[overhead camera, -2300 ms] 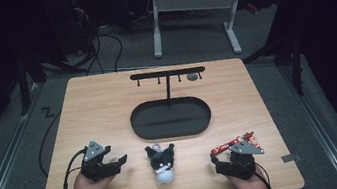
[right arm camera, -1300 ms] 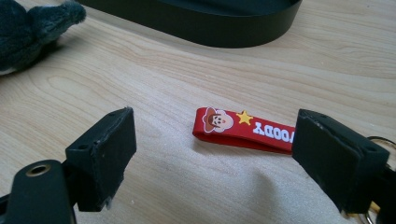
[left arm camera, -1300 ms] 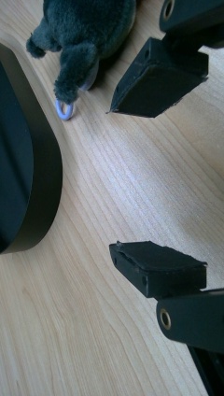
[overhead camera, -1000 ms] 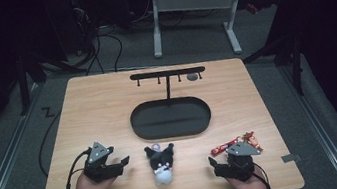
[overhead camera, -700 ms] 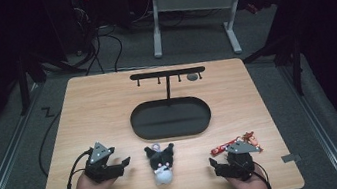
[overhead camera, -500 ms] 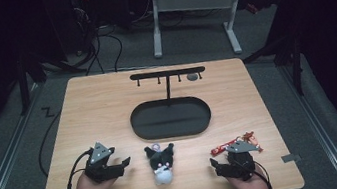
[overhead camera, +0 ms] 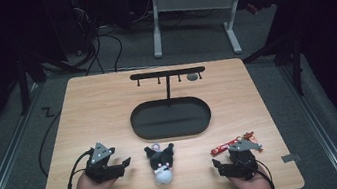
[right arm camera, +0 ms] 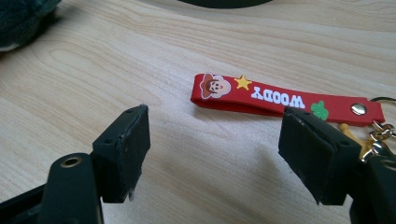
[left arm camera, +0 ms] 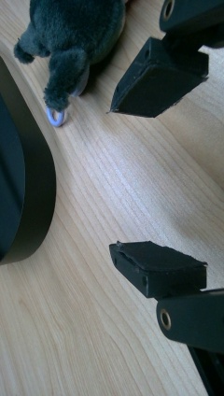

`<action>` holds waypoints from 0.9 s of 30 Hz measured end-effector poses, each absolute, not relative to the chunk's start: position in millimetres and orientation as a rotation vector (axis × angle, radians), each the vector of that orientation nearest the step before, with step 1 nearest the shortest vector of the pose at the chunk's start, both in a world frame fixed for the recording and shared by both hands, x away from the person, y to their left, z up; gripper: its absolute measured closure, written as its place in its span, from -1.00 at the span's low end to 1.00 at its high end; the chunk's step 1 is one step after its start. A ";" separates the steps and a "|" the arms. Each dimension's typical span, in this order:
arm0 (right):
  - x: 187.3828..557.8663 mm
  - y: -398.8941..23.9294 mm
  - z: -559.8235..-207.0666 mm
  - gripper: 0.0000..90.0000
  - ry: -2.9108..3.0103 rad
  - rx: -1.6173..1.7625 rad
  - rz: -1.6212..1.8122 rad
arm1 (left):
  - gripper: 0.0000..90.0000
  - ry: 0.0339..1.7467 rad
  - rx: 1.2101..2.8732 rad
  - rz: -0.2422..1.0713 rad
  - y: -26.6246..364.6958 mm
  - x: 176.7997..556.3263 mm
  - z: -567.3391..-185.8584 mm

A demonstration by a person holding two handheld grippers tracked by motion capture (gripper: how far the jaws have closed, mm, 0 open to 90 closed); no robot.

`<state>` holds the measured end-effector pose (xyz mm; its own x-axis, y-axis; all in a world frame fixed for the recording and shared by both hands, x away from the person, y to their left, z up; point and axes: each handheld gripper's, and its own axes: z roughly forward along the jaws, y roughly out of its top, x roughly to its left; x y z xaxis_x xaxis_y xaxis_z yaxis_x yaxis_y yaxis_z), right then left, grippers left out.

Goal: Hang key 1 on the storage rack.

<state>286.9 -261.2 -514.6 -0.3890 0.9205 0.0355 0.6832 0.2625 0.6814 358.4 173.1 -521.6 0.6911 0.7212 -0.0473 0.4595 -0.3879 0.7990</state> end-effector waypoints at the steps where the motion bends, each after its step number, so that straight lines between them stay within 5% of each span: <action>1: 286.7 -261.6 -514.4 -0.39 2.172 1.449 0.871 | -0.40 0.902 2.052 0.391 173.0 358.3 -521.5; 27: 292.4 -249.1 -502.7 -0.36 2.313 1.452 0.678 | -0.43 0.804 2.073 0.434 168.0 353.4 -516.2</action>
<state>292.4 -249.1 -502.7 -0.4284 0.9033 -0.0226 0.7479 0.3686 0.5521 353.4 168.0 -516.2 0.7330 0.6801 0.0152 0.3856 -0.4338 0.8143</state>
